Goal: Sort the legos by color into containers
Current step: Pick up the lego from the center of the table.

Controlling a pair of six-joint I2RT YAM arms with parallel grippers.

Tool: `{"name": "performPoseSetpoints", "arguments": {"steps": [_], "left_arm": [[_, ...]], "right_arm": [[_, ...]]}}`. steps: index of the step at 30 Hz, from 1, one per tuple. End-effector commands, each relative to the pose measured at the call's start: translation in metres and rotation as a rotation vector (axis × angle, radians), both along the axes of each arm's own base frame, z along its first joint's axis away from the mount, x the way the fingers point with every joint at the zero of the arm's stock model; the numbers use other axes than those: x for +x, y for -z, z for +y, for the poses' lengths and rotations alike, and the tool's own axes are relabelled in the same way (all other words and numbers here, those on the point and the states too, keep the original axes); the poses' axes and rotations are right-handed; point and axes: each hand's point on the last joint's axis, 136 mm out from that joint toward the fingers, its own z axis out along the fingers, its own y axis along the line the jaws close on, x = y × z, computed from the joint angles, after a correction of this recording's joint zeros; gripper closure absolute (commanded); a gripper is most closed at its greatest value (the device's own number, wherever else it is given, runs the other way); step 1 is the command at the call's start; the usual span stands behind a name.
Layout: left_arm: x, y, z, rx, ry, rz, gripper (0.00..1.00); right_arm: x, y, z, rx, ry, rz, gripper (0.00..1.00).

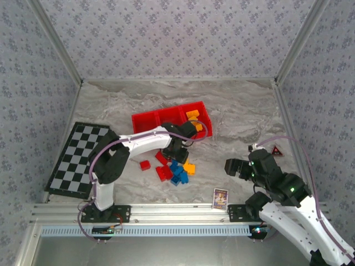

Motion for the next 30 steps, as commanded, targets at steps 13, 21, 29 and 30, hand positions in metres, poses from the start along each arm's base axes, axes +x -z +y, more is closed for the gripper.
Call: {"name": "performPoseSetpoints", "arguments": {"steps": [13, 21, 29, 30], "left_arm": [[0.000, 0.003, 0.000, 0.026, 0.016, 0.023, 0.51], [-0.005, 0.004, -0.012, -0.003, 0.048, 0.025, 0.55], [-0.003, 0.009, -0.021, 0.027, 0.108, 0.017, 0.56], [-0.002, 0.010, -0.022, 0.031, 0.111, 0.015, 0.56]], "right_arm": [[-0.001, -0.002, -0.009, -0.016, 0.043, -0.010, 0.00], [-0.001, -0.003, -0.009, -0.011, 0.046, -0.015, 0.00], [-0.001, -0.003, -0.013, -0.012, 0.064, -0.023, 0.00], [-0.001, -0.003, -0.013, -0.012, 0.066, -0.025, 0.00]]}}
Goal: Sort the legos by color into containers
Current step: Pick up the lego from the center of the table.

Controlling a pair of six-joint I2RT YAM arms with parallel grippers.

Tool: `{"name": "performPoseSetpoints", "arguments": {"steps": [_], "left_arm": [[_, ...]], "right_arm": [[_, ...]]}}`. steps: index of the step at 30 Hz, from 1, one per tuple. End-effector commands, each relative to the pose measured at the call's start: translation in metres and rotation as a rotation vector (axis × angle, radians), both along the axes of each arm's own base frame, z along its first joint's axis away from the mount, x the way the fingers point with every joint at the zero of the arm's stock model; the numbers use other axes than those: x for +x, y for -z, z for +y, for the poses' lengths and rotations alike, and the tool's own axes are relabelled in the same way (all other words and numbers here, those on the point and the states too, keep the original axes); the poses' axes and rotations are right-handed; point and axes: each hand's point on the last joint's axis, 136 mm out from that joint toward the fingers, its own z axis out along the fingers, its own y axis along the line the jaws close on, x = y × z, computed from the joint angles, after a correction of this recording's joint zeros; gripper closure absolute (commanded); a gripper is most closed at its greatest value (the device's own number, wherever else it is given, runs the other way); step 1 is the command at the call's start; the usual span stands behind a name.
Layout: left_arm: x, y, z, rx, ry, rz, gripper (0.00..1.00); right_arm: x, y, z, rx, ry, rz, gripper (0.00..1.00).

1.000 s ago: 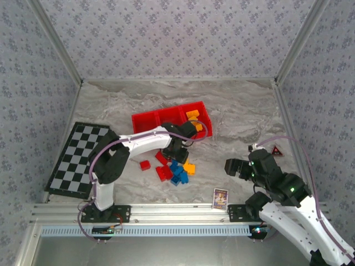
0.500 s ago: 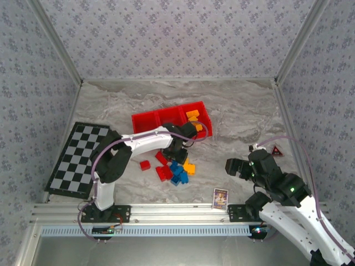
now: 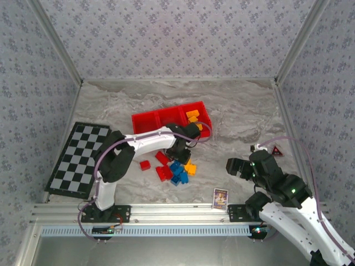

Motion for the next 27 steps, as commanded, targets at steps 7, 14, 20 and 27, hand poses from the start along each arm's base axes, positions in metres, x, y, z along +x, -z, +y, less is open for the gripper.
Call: {"name": "performPoseSetpoints", "arguments": {"steps": [7, 14, 20, 27], "left_arm": [[0.005, 0.010, -0.006, 0.050, 0.050, -0.007, 0.63], [0.008, 0.008, -0.007, 0.046, 0.062, -0.024, 0.77], [0.017, -0.014, -0.005, 0.026, 0.047, -0.096, 0.83], [0.042, -0.064, -0.001, -0.020, -0.037, -0.235, 0.93]], "right_arm": [[-0.002, -0.002, -0.008, -0.012, 0.036, -0.011, 0.00], [0.000, -0.004, -0.008, -0.002, 0.038, -0.014, 0.00], [0.001, -0.006, -0.009, 0.010, 0.045, -0.014, 0.00], [0.003, -0.005, -0.008, 0.011, 0.041, -0.008, 0.00]]}}
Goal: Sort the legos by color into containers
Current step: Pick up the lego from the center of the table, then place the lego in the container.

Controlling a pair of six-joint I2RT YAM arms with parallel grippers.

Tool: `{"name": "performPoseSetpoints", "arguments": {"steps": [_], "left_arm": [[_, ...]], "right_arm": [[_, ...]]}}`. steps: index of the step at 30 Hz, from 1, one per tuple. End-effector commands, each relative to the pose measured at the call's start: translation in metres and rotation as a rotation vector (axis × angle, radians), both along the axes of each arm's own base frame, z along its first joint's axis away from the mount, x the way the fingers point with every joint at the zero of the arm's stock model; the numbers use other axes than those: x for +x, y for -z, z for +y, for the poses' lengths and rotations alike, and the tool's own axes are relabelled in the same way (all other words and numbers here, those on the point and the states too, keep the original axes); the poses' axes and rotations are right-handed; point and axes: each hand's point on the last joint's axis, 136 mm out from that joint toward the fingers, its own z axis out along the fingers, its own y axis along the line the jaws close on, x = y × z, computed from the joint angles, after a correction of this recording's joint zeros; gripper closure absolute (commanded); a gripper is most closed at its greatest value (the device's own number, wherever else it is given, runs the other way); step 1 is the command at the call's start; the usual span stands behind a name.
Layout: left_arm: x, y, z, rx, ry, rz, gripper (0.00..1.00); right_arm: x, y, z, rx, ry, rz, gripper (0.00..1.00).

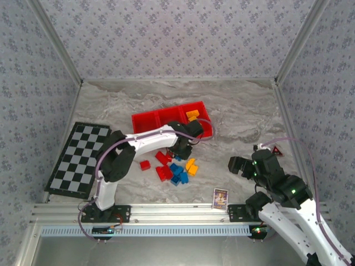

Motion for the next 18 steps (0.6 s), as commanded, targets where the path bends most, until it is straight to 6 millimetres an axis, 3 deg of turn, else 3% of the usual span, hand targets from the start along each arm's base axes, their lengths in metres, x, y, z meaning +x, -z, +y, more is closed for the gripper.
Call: {"name": "performPoseSetpoints", "arguments": {"steps": [1, 6, 9, 13, 18], "left_arm": [[0.022, -0.056, 0.001, -0.064, -0.055, -0.136, 0.93], [0.048, -0.107, 0.001, -0.137, -0.106, -0.271, 0.93], [0.071, -0.125, 0.008, -0.150, -0.147, -0.323, 0.93], [0.102, -0.133, 0.019, -0.145, -0.206, -0.350, 0.93], [0.133, -0.118, 0.027, -0.168, -0.274, -0.315, 0.95]], "right_arm": [[0.001, -0.004, 0.001, 0.002, -0.016, -0.008, 0.00], [0.002, -0.002, 0.001, 0.004, -0.012, -0.003, 0.00], [0.002, -0.001, 0.002, 0.007, -0.013, -0.001, 0.00], [0.003, -0.003, 0.002, 0.014, -0.012, -0.003, 0.00], [0.003, -0.004, 0.003, 0.027, -0.012, -0.002, 0.00]]}}
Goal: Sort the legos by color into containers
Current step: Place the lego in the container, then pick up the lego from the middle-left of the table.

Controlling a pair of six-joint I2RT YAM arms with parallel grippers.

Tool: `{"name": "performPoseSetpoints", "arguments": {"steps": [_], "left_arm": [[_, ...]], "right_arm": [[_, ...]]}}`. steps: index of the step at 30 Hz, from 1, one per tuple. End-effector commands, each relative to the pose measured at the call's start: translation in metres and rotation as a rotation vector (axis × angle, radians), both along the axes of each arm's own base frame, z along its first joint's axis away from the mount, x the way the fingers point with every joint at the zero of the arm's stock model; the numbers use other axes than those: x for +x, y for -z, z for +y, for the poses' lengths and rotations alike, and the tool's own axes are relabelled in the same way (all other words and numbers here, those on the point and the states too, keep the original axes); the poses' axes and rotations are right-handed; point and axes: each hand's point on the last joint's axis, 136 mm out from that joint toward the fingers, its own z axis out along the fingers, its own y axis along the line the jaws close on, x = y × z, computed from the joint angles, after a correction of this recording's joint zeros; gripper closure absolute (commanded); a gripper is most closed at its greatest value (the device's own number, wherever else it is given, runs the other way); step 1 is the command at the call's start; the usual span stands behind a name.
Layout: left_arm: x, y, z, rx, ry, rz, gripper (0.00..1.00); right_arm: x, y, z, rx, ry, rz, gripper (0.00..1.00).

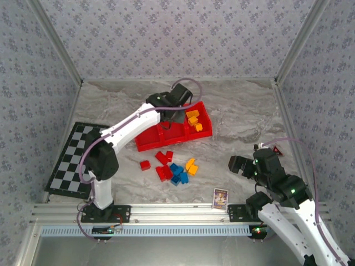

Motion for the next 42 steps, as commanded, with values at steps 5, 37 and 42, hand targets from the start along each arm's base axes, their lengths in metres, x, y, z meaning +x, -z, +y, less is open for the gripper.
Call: {"name": "performPoseSetpoints", "arguments": {"steps": [5, 37, 42], "left_arm": [[0.029, 0.034, 0.005, -0.017, -0.050, 0.063, 0.90], [-0.088, 0.022, 0.018, -0.034, 0.114, 0.080, 0.00], [-0.137, 0.049, 0.010, -0.005, 0.213, 0.163, 0.01]], "right_arm": [[0.002, -0.006, 0.004, 0.016, -0.019, -0.013, 0.00], [0.000, -0.009, 0.006, 0.045, -0.025, -0.039, 0.00], [0.000, -0.008, 0.007, 0.049, -0.030, -0.037, 0.00]]}}
